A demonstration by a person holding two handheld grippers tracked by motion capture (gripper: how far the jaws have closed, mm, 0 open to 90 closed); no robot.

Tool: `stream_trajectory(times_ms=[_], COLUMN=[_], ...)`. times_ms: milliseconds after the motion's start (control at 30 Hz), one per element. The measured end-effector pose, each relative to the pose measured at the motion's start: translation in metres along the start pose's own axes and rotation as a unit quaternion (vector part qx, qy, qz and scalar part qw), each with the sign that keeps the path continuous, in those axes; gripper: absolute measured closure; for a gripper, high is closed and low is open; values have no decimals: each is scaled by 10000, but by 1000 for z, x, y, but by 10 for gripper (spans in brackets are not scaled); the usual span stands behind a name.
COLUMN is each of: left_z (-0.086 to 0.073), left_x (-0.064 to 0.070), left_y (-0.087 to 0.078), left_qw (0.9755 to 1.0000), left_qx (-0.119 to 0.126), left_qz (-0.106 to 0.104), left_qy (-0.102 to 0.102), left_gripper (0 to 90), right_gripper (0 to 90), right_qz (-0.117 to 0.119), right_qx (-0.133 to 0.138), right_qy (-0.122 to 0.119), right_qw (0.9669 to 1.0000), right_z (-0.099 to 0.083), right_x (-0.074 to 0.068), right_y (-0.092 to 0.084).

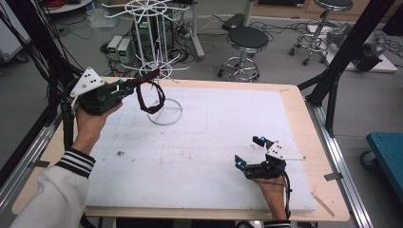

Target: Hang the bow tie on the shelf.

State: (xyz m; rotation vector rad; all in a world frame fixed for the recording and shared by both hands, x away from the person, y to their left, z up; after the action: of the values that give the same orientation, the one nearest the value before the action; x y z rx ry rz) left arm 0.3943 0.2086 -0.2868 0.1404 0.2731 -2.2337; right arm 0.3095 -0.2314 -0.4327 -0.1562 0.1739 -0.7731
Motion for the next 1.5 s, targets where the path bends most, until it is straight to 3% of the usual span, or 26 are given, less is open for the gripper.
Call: stream_trajectory(times_ms=[133,367,800,1100,1267,1367,1500], left_z=[-6,-15,-30,-41,-48,-56,-62], left_x=[1,2,8,9,9,10,8], left_y=[-3,-3,3,8,8,9,11], left_qw=[10000,9995,9976,9963,9953,9924,9935], left_qx=[-16,-284,-669,-848,-964,-1222,-1134], left_qz=[17,112,77,96,74,96,82], left_qy=[-9,-2,138,56,-3,104,3], left_gripper=[838,839,842,843,843,843,842], right_gripper=[7,6,6,7,6,6,6], right_qz=[-28,-54,-69,-92,-90,-91,-90], right_qx=[2,-2,133,178,161,166,187], right_qy=[56,62,102,55,70,74,27], right_qw=[10000,10000,9998,9998,9998,9998,9998], right_z=[-7,-12,-20,-22,-22,-22,-22], right_x=[2,4,6,6,5,5,5], right_y=[1,2,0,0,0,0,0])
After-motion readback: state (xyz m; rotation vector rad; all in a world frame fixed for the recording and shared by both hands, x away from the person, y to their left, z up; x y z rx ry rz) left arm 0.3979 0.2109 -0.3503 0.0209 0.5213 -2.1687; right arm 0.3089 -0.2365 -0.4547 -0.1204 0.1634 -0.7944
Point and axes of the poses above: each handheld gripper's, and its own axes: y roughly forward along the jaws, z roughly out of its top, x roughly to its right, the point moved 4 cm from there along y, roughly forward along the jaws, and after that the axes turned 3 degrees about y, right-handed, at the moved point
